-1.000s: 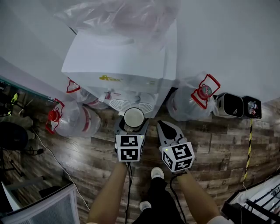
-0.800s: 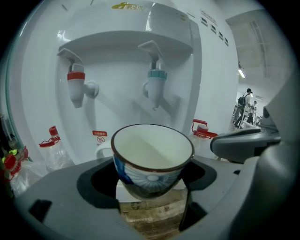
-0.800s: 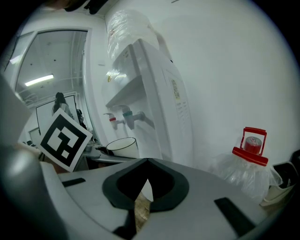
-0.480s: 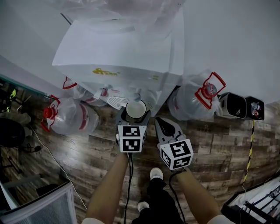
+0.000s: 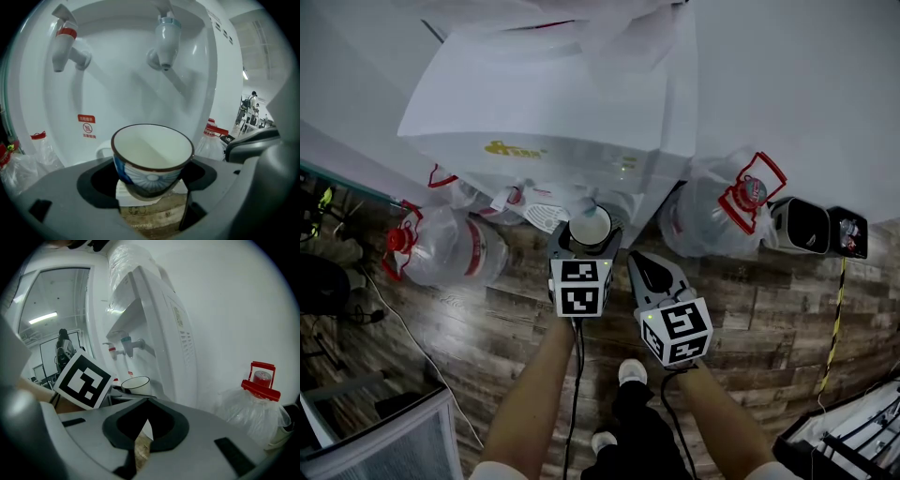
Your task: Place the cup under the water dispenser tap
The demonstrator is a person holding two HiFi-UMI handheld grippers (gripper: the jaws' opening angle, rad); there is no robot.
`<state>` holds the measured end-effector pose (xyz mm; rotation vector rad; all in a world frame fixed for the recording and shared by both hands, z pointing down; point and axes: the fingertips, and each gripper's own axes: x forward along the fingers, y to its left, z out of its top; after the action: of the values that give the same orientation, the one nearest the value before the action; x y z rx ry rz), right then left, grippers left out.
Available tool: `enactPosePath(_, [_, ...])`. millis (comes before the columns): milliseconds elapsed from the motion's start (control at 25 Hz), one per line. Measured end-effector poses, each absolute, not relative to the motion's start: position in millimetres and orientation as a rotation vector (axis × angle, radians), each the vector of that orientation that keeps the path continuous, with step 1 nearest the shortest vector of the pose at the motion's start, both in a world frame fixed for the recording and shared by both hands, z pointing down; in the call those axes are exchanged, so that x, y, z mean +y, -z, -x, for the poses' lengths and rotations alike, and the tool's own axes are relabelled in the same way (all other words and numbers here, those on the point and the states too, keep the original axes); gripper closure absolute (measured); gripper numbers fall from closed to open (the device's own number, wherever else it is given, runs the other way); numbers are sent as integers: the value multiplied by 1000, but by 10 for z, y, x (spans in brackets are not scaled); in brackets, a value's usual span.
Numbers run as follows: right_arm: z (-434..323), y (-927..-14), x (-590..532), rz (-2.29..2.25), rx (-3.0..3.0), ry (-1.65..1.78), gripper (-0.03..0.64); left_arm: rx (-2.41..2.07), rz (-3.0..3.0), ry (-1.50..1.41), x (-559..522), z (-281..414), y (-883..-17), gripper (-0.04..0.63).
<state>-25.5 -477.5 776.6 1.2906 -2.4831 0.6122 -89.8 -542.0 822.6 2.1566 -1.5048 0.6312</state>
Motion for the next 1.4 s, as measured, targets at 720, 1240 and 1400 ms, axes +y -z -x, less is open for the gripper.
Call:
enactPosePath(720, [192,-7878,-4715,-1289,-2465,-650,597,-1520,-2197,-567,-5532,888,-8341,166])
enactPosePath(1240, [189,-7808,-4566,-1296,-2467,-655,597,-1585,-2177,-542,-5549,906,-8273,166])
enactPosePath(1400, [144,-7751,-4525,-1310,-2466,-653,597,-1593,-2164,-543,-5513,908,-8233,166])
